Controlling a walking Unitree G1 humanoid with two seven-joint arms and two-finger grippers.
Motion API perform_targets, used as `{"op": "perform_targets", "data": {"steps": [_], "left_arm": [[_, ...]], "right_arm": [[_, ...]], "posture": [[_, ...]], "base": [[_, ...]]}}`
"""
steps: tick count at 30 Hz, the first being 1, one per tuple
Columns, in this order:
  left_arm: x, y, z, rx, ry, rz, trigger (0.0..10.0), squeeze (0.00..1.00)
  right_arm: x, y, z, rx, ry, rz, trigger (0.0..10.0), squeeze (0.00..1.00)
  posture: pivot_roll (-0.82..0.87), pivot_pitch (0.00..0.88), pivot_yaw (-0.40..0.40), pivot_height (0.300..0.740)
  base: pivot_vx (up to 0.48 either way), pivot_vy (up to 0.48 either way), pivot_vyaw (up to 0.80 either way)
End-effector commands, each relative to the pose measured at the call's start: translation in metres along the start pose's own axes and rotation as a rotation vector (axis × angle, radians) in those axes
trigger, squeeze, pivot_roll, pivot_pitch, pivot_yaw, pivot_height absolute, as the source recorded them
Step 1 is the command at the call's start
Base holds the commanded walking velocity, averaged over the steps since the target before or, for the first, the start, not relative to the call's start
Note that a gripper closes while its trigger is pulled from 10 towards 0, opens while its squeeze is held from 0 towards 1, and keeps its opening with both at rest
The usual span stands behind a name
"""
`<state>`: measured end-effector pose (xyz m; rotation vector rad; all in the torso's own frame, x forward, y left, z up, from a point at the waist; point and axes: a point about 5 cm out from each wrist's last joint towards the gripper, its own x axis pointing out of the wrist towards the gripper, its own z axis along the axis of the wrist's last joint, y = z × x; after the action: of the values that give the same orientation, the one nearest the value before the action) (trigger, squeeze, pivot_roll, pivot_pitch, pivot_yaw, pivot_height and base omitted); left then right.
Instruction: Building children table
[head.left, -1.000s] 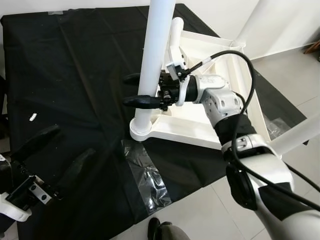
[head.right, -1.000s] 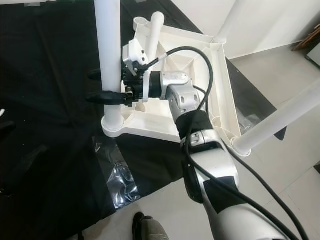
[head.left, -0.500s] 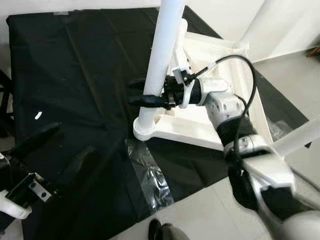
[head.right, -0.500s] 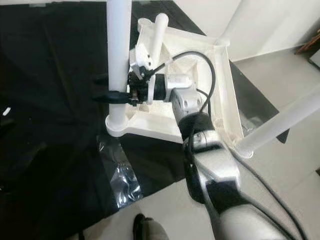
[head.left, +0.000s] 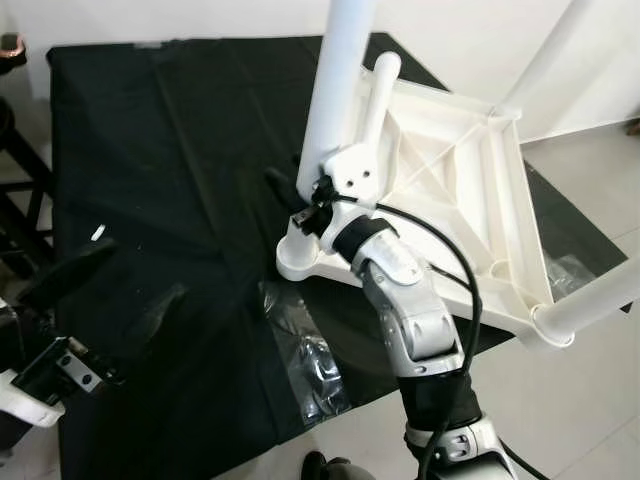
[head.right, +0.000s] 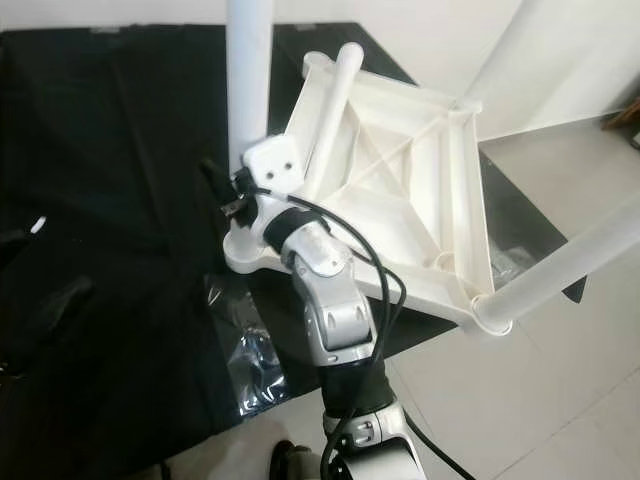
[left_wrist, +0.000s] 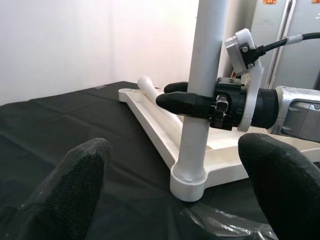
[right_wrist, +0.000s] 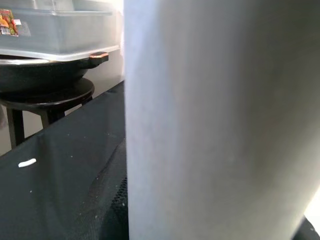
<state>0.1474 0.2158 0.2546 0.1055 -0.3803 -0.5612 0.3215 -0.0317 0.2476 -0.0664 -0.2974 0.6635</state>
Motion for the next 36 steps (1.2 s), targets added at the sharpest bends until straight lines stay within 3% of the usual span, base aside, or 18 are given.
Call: {"op": "perform_targets", "data": {"steps": [1,5,6,11,17,20,22,26,27,28,33,36], "left_arm": [[-0.001,0.000,-0.001,0.012,0.015,-0.005,10.0,0.00],[0.000,0.001,-0.001,0.014,0.013,-0.006,10.0,0.00],[0.001,0.000,-0.003,0.011,0.014,-0.009,10.0,0.00],[0.003,0.000,-0.007,0.009,0.022,-0.006,10.0,0.00],[0.008,0.009,-0.014,0.029,0.036,0.064,10.0,0.00],[0.010,0.013,-0.018,0.032,0.038,0.098,10.0,0.00],[0.012,0.021,-0.027,0.020,0.067,0.189,10.0,0.00],[0.015,0.027,-0.037,-0.020,0.096,0.271,10.0,0.00],[0.017,0.033,-0.050,-0.052,0.123,0.366,10.0,0.00],[0.018,0.037,-0.057,-0.066,0.148,0.420,10.0,0.00],[0.016,0.040,-0.075,-0.112,0.201,0.514,10.0,0.00],[0.014,0.032,-0.098,-0.164,0.275,0.590,10.0,0.00]], "right_arm": [[0.006,0.022,-0.026,0.070,0.135,-0.046,10.0,0.00],[-0.001,0.017,-0.019,0.081,0.145,-0.099,10.0,0.00],[-0.001,0.014,-0.016,0.103,0.124,-0.091,10.0,1.00],[-0.006,0.005,-0.009,0.150,0.054,-0.059,10.0,1.00],[-0.025,0.002,-0.014,0.125,0.037,-0.011,10.0,1.00],[-0.034,0.004,-0.018,0.108,0.059,0.005,10.0,1.00],[-0.050,0.010,-0.026,0.118,0.093,0.031,10.0,1.00],[-0.066,0.019,-0.034,0.119,0.118,0.081,10.0,1.00],[-0.084,0.031,-0.042,0.125,0.141,0.145,10.0,0.39],[-0.090,0.035,-0.045,0.125,0.150,0.163,10.0,0.05],[-0.101,0.037,-0.051,0.089,0.171,0.178,10.0,0.00],[-0.106,0.025,-0.063,0.035,0.219,0.118,10.0,0.00]], "posture": [[0.20,0.239,-0.168,0.740],[0.20,0.235,-0.165,0.740],[0.19,0.233,-0.160,0.740],[0.18,0.228,-0.154,0.740],[0.16,0.214,-0.147,0.740],[0.16,0.214,-0.147,0.740],[0.14,0.200,-0.132,0.740],[0.12,0.185,-0.122,0.740],[0.10,0.169,-0.111,0.740],[0.10,0.163,-0.109,0.740],[0.08,0.142,-0.095,0.740],[0.08,0.119,-0.078,0.740]], "base": [[0.000,0.000,0.00],[0.000,0.000,0.00],[0.000,0.000,0.00],[0.000,0.000,0.00],[0.000,0.000,0.00],[0.000,0.000,0.00],[0.000,0.000,0.00],[0.000,0.000,0.00],[0.000,0.000,0.00],[0.000,0.000,0.00],[0.000,0.000,0.00],[0.000,0.000,0.00]]}}
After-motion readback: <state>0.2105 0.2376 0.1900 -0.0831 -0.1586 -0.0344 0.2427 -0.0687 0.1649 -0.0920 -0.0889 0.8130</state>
